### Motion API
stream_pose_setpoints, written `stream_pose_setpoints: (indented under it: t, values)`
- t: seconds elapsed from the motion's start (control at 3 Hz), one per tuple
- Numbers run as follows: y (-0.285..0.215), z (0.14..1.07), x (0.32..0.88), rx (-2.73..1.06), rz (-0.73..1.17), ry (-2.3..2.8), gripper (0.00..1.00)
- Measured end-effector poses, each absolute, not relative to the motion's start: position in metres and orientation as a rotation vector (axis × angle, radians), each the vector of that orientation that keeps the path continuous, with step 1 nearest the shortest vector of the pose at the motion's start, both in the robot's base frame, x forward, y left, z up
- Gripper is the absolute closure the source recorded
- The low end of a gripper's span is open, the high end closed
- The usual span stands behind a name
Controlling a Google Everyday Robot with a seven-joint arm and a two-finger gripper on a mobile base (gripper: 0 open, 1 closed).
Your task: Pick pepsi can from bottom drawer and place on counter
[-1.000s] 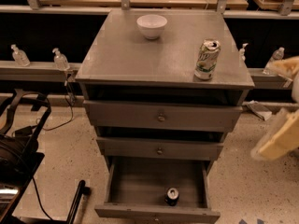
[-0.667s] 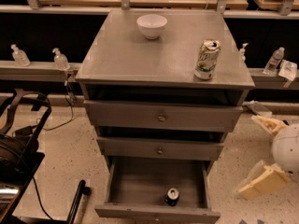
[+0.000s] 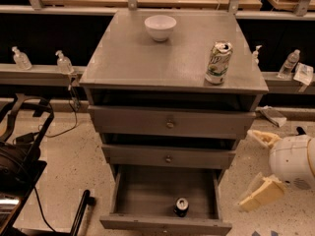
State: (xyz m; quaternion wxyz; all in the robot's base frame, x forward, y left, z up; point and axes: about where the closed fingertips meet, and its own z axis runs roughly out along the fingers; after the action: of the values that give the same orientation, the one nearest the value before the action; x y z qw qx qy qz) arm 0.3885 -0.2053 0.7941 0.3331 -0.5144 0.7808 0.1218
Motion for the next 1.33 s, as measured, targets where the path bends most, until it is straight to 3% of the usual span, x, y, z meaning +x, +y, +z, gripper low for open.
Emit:
stream_pose_setpoints:
  t: [0.67,1.33]
  values:
    - [-0.16,0.693,0.394,-1.127,0.614,1.848,0.0]
    - [-0.148,0.67,0.396,-1.114,0.655,1.77,0.0]
